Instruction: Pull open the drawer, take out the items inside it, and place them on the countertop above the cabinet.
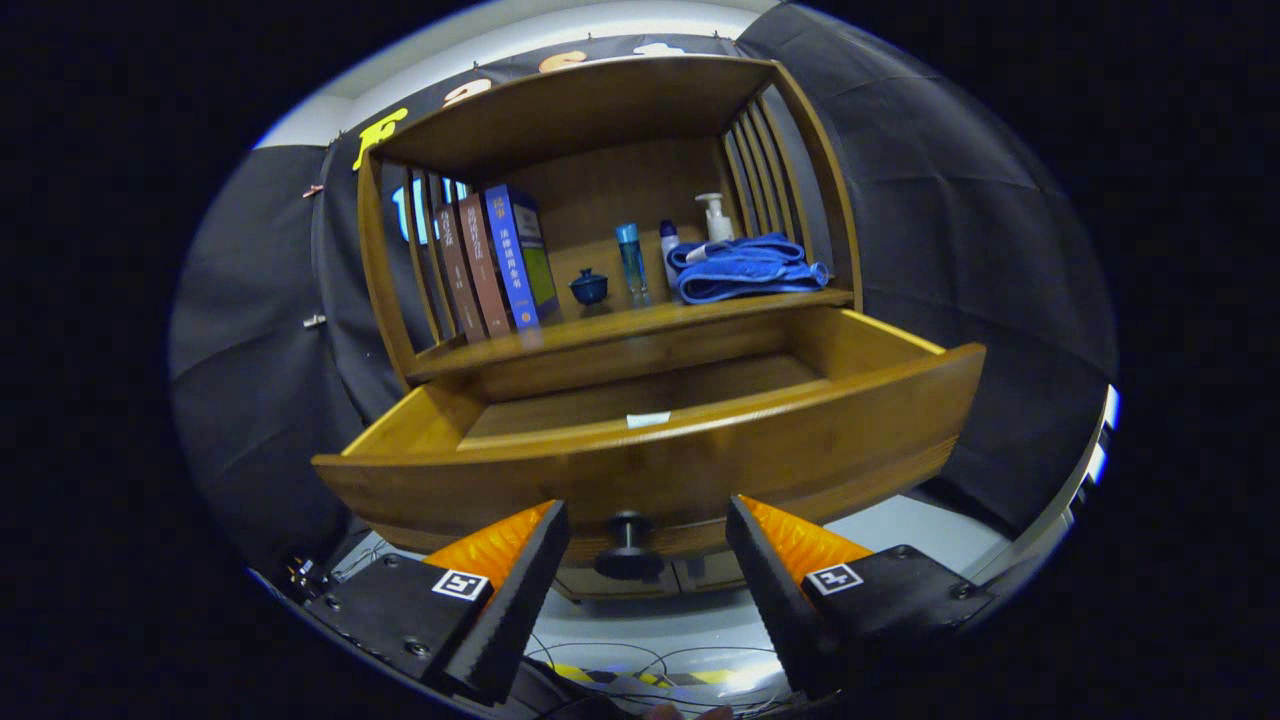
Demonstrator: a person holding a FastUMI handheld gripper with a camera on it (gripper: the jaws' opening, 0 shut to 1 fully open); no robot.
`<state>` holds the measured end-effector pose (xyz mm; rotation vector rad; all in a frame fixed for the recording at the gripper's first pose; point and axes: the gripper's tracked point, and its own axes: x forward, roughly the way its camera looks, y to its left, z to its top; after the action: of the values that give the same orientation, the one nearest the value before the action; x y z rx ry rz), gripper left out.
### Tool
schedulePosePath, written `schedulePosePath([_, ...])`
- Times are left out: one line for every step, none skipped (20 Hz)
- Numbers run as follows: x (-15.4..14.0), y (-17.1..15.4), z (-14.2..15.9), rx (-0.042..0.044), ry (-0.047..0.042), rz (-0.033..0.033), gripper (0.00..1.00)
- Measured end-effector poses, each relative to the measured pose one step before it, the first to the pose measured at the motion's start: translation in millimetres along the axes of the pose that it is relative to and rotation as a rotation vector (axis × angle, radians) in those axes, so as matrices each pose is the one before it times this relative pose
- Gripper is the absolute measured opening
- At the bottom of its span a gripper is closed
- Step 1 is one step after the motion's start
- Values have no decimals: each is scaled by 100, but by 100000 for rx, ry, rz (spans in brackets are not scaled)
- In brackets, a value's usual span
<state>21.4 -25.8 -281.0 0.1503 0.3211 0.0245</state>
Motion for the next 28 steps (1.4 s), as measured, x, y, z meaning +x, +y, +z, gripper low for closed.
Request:
schedulePosePath([-396, -28, 1330, -595, -1559, 217, 100])
schedulePosePath([-326, 52, 1328, -1068, -1145, 379, 99])
schedulePosePath([-184, 33, 1205, -979, -832, -139, 99])
schedulePosePath([-67, -55, 1185, -967, -62, -564, 99])
schedulePosePath([125, -95, 1140, -82, 320, -253, 99])
schedulePosePath([18, 75, 943, 757, 794, 205, 99])
schedulePosePath([214, 99, 806, 925, 1672, -37, 99])
schedulePosePath([382, -111, 620, 429, 2227, -826, 99])
schedulePosePath([387, 102, 605, -360, 2370, -118, 99])
schedulePosePath([412, 361, 653, -1726, 1888, 564, 99])
schedulePosePath([565, 202, 673, -2813, 1450, 452, 99])
schedulePosePath([626, 333, 617, -2141, 1717, 1037, 99])
schedulePosePath([-65, 483, 834, -1594, 893, 255, 99])
schedulePosePath([1009, 173, 564, -280, 1211, -80, 99])
schedulePosePath([1111, 75, 150, -153, 2562, -338, 99])
schedulePosePath([1205, 138, -161, 10, 3666, -401, 99])
schedulePosePath([1353, 163, -405, 240, 4712, -302, 99])
schedulePosePath([1336, 250, -500, 790, 5194, 94, 99])
schedulePosePath([1371, 72, -607, 1159, 6180, -545, 99])
schedulePosePath([1274, -113, -640, 1007, 5842, -1247, 99])
schedulePosePath([1188, 45, -461, 530, 5459, -220, 100])
schedulePosePath([1214, 94, -339, 369, 4402, 603, 100])
schedulePosePath([1099, -174, -498, -50, 4948, -273, 99])
schedulePosePath([992, -155, -517, 681, 5180, -295, 99])
schedulePosePath([932, 73, -695, 1487, 5556, 442, 99])
schedulePosePath([1081, 161, -835, 2186, 5763, 1281, 100])
schedulePosePath([949, -87, -961, 2523, 6353, 1039, 99])
schedulePosePath([881, -11, -749, 2102, 5343, 640, 97])
